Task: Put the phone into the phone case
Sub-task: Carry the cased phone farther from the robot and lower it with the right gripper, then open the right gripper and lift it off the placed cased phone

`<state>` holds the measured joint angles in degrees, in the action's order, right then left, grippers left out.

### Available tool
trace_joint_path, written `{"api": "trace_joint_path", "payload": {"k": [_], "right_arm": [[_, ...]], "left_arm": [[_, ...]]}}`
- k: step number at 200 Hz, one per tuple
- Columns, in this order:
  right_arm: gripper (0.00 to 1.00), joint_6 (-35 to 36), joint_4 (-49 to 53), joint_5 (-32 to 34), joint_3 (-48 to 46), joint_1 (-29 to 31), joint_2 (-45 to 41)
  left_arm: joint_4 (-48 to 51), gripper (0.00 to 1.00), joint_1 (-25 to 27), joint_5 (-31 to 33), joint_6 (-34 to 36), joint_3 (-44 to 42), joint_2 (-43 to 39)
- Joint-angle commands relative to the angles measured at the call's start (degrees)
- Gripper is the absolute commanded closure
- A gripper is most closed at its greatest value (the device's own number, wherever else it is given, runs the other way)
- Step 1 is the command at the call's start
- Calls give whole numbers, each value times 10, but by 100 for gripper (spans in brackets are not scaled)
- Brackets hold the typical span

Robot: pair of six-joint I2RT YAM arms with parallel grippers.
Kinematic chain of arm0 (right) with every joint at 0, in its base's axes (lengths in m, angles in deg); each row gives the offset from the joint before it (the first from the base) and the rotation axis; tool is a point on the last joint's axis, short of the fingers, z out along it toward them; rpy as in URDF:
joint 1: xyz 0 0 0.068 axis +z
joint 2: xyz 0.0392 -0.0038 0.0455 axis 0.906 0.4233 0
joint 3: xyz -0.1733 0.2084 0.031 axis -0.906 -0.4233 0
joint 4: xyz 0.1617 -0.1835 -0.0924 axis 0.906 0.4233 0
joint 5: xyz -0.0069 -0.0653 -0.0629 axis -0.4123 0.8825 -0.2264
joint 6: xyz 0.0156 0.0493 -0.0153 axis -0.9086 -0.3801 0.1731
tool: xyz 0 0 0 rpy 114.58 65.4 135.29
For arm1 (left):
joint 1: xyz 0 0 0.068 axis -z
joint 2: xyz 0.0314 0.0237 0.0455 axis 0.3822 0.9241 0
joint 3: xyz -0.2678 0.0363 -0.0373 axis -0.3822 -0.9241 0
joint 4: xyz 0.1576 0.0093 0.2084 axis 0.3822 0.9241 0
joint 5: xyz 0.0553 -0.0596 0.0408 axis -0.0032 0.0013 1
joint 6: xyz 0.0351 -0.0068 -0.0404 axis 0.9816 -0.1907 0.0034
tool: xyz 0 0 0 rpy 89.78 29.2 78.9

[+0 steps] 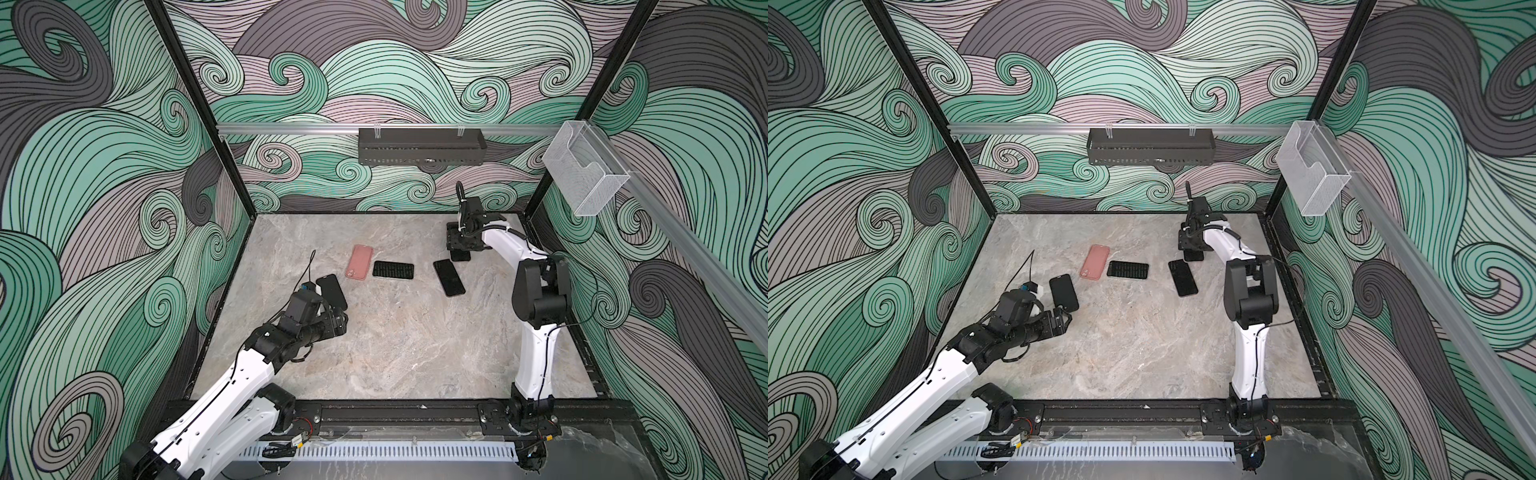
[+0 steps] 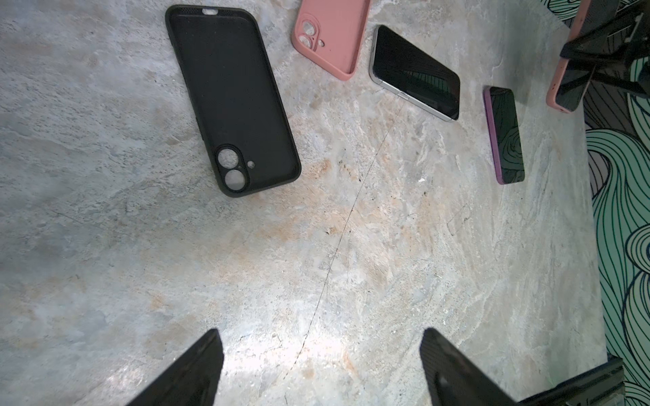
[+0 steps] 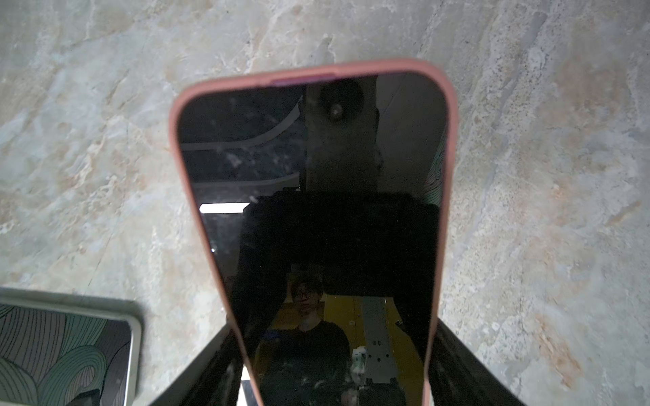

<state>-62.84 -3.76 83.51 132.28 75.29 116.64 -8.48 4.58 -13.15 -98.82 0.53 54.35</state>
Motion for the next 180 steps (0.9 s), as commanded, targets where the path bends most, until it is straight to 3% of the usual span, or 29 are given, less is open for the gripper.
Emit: {"api": "trace_joint_path", "payload": {"k": [1, 107, 180], "right_arm": [[91, 2, -6, 14, 46, -8, 23], [87, -14, 44, 23, 229, -32, 180], [71, -24, 85, -4, 297, -38, 227]], "left_arm": [[3, 10, -4, -5, 11, 14, -4], [0, 11, -7, -11, 18, 22, 18], [-7, 11, -9, -21, 22, 32, 36]]}}
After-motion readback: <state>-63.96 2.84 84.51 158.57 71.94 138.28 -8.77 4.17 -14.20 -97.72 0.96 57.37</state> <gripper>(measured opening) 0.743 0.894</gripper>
